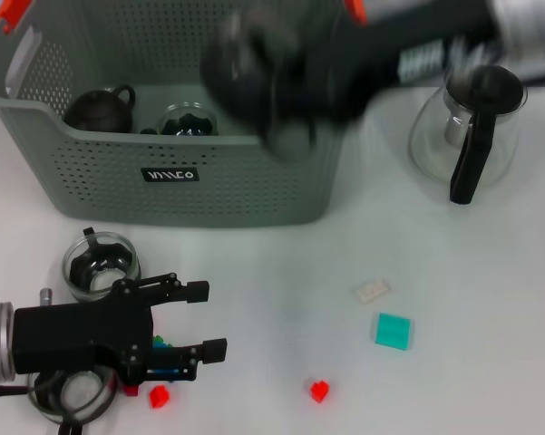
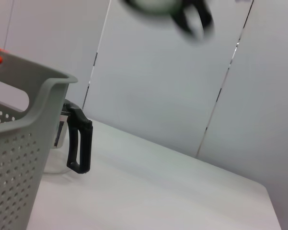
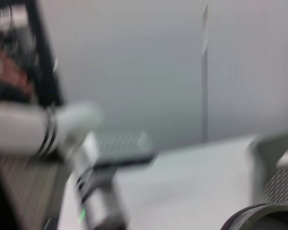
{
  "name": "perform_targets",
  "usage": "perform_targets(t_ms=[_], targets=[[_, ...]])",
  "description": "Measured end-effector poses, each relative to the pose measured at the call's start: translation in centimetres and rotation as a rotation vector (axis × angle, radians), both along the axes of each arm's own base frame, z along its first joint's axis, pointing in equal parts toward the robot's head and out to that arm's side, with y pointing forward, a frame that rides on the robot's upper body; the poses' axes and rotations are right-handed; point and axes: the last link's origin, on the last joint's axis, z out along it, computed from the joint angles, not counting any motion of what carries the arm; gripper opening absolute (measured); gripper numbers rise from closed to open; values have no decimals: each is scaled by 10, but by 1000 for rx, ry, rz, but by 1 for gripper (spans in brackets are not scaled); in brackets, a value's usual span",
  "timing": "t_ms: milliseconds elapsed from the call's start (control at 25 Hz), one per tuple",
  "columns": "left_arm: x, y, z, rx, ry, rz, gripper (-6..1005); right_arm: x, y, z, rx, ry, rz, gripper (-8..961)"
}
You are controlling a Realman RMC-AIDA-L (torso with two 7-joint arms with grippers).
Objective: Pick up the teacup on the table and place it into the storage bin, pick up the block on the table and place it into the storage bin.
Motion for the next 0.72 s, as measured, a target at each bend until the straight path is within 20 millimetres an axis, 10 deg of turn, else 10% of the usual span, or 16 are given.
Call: perform_targets(t_ms=[320,720], targets=[[2,0,0,-6,-8,-10,834,-23,54,10,282,34,-103,58],[3,1,1,-4,-10,-12,834,-4,114,-58,434,-195,-184,58]])
